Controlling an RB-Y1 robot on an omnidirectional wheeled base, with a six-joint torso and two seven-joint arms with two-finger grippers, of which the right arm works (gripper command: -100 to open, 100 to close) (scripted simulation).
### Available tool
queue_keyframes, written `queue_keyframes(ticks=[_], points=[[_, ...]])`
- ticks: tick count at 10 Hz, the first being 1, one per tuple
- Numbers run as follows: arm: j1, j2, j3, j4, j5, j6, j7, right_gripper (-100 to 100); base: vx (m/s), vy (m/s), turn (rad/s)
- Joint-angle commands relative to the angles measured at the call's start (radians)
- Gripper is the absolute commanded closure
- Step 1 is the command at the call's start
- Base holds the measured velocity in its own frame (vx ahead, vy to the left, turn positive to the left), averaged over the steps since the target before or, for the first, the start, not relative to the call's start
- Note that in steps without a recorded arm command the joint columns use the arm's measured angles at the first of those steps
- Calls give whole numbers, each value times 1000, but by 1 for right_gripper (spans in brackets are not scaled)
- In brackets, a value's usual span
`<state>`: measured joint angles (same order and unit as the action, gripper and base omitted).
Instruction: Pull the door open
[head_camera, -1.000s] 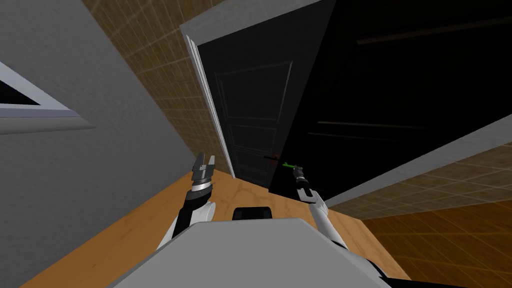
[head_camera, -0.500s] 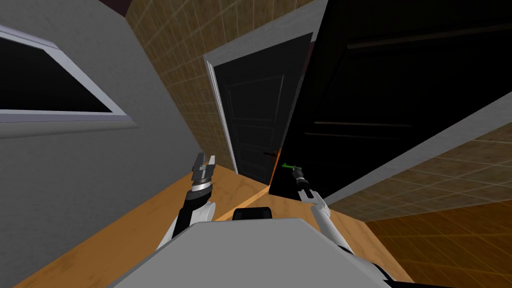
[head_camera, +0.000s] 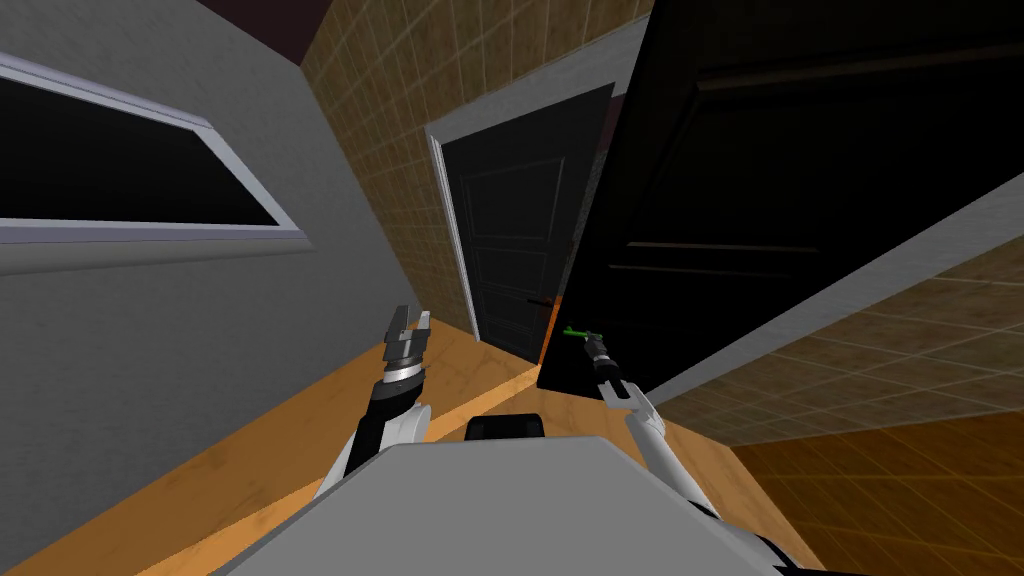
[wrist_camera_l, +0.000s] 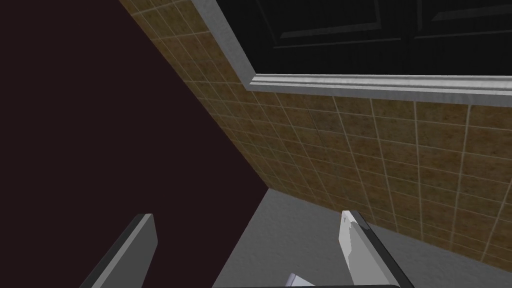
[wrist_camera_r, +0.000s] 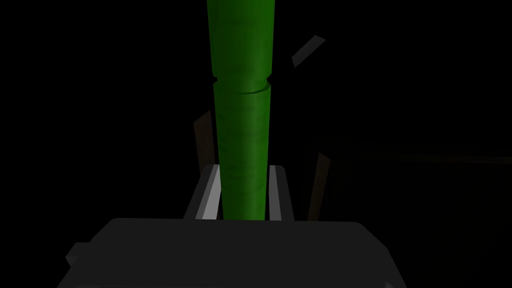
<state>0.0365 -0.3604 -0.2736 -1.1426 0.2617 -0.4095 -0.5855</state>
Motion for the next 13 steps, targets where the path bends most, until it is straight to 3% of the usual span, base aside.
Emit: queue_keyframes(ticks=[1,6,7,8,13], points=[[14,-6,27,-5,8,-24,-22,100,-214,-18,120],[58,-41,78,-32,23,-73,-82,100,-216,-85,109],[51,-45,65,-22,20,-62,-76,100,-86,-26,5],[74,-59,78,-29,29,-91,-101,100,-146,-43,108],[120,-92,103,-50,47,-154,-152,100,-186,-53,93]])
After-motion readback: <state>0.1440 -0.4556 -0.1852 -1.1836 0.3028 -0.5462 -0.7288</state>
